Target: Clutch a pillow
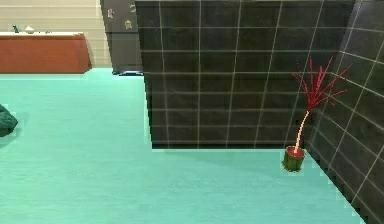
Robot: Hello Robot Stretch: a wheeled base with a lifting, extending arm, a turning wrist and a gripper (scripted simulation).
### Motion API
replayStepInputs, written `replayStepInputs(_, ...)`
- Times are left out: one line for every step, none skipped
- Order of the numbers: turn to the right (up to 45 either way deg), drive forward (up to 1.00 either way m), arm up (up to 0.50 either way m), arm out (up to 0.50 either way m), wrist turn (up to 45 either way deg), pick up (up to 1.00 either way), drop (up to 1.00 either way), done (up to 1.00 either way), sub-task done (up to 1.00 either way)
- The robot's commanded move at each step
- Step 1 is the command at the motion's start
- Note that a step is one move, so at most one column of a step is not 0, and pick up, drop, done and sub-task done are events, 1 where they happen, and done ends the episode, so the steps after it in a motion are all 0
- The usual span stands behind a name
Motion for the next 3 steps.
replayStepInputs(0.0,0.00,0.00,0.00,36.0,0.00,0.00,0.00,0.00)
replayStepInputs(0.0,0.00,-0.30,0.00,0.0,0.00,0.00,0.00,0.00)
replayStepInputs(0.0,0.00,0.00,0.00,0.0,1.00,0.00,0.00,0.00)
